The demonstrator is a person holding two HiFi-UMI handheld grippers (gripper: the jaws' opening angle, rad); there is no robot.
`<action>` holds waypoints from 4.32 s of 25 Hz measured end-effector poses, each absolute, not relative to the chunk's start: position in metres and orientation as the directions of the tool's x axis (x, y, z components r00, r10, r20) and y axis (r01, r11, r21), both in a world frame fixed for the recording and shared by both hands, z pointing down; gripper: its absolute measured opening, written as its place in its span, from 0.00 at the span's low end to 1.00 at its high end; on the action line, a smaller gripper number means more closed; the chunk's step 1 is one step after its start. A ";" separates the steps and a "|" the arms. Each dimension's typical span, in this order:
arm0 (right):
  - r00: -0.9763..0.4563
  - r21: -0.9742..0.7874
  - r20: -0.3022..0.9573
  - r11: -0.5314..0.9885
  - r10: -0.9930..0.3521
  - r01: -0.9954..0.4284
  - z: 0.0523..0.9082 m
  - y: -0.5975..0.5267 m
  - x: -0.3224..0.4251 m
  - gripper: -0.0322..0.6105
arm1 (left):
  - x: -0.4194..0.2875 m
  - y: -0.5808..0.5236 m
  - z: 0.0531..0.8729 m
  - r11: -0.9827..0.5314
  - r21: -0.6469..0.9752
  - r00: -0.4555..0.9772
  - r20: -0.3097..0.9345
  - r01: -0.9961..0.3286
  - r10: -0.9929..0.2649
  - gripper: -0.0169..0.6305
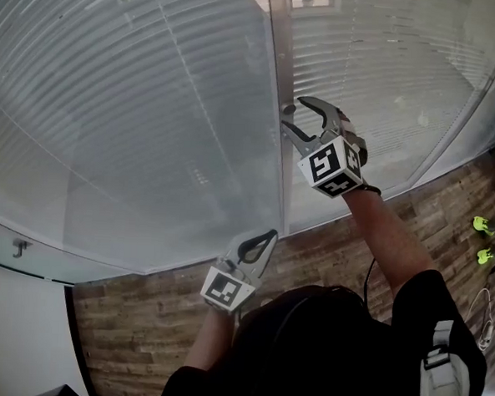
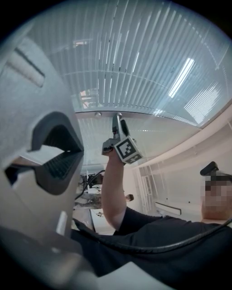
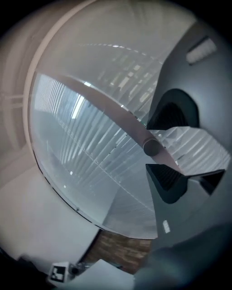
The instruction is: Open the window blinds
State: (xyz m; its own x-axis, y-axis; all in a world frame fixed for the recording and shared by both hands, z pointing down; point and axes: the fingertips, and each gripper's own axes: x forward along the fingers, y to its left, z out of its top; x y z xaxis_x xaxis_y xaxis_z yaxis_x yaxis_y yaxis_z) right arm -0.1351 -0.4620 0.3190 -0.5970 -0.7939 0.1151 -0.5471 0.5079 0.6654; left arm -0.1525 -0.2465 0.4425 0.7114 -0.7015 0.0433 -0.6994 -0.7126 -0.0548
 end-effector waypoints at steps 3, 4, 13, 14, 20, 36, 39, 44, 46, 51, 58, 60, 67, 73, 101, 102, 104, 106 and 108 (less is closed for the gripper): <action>-0.578 0.844 0.140 0.402 -0.804 -0.354 0.324 -0.459 -0.142 0.43 | -0.149 -0.246 0.444 -0.710 -0.047 0.709 0.040 -0.702 -0.704 0.03; -0.570 0.887 0.151 0.365 -0.807 -0.282 0.327 -0.459 -0.144 0.43 | -0.148 -0.246 0.444 -0.711 -0.046 0.710 0.038 -0.702 -0.703 0.03; -0.523 0.983 0.148 0.183 -0.840 -0.016 0.336 -0.465 -0.149 0.42 | -0.140 -0.247 0.443 -0.703 -0.038 0.702 0.024 -0.711 -0.711 0.03; -0.522 0.983 0.151 0.183 -0.840 -0.009 0.337 -0.466 -0.150 0.41 | -0.141 -0.248 0.443 -0.699 -0.036 0.699 0.023 -0.714 -0.715 0.03; -0.513 0.989 0.144 0.142 -0.846 0.043 0.341 -0.470 -0.148 0.25 | -0.142 -0.250 0.444 -0.689 -0.036 0.689 0.025 -0.724 -0.725 0.03; -0.534 0.980 0.146 0.196 -0.832 -0.037 0.339 -0.469 -0.149 0.25 | -0.140 -0.251 0.441 -0.693 -0.048 0.693 0.021 -0.719 -0.721 0.03; -0.547 0.965 0.142 0.240 -0.825 -0.110 0.338 -0.469 -0.148 0.25 | -0.141 -0.249 0.442 -0.691 -0.043 0.691 0.026 -0.721 -0.722 0.03; -0.564 0.916 0.117 0.309 -0.818 -0.257 0.330 -0.469 -0.149 0.25 | -0.148 -0.246 0.442 -0.683 -0.055 0.682 0.024 -0.729 -0.731 0.03; -0.566 0.895 0.114 0.332 -0.817 -0.298 0.330 -0.469 -0.147 0.25 | -0.149 -0.245 0.443 -0.681 -0.053 0.680 0.026 -0.731 -0.732 0.03; -0.579 0.813 0.116 0.412 -0.807 -0.411 0.330 -0.472 -0.145 0.26 | -0.151 -0.241 0.445 -0.677 -0.053 0.676 0.035 -0.734 -0.736 0.03; -0.581 0.604 0.090 0.508 -0.809 -0.614 0.324 -0.472 -0.142 0.26 | -0.152 -0.236 0.446 -0.682 -0.057 0.680 0.044 -0.729 -0.732 0.03; -0.576 0.550 0.080 0.518 -0.813 -0.655 0.321 -0.473 -0.140 0.26 | -0.152 -0.235 0.446 -0.684 -0.060 0.682 0.045 -0.727 -0.730 0.03; -0.581 0.238 0.025 0.569 -0.814 -0.787 0.327 -0.480 -0.137 0.26 | -0.154 -0.233 0.448 -0.686 -0.059 0.684 0.049 -0.725 -0.728 0.03; -0.567 0.053 0.002 0.566 -0.824 -0.823 0.333 -0.485 -0.133 0.25 | -0.155 -0.233 0.449 -0.691 -0.057 0.689 0.050 -0.721 -0.723 0.03; -0.574 -0.211 -0.022 0.565 -0.818 -0.797 0.331 -0.486 -0.131 0.25 | -0.147 -0.229 0.457 -0.705 -0.029 0.703 0.064 -0.708 -0.708 0.03; -0.575 -0.210 -0.020 0.566 -0.818 -0.797 0.332 -0.486 -0.131 0.25 | -0.147 -0.229 0.456 -0.704 -0.029 0.702 0.062 -0.709 -0.710 0.03; -0.576 -0.211 -0.021 0.567 -0.817 -0.796 0.331 -0.487 -0.130 0.25 | -0.149 -0.231 0.454 -0.702 -0.030 0.700 0.058 -0.712 -0.712 0.03; -0.576 -0.213 -0.023 0.567 -0.817 -0.796 0.330 -0.487 -0.130 0.25 | -0.150 -0.232 0.452 -0.700 -0.037 0.698 0.060 -0.713 -0.713 0.03; -0.577 -0.208 -0.024 0.569 -0.816 -0.796 0.330 -0.486 -0.130 0.25 | -0.150 -0.232 0.452 -0.699 -0.039 0.696 0.062 -0.714 -0.715 0.03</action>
State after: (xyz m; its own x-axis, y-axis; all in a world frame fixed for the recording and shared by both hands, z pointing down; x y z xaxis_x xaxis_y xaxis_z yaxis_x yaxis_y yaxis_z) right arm -0.1303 -0.4865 0.3303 -0.5770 -0.8164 -0.0243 -0.7957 0.5687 -0.2084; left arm -0.1499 -0.2322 0.4522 0.6962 -0.7153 0.0615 -0.7144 -0.6987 -0.0394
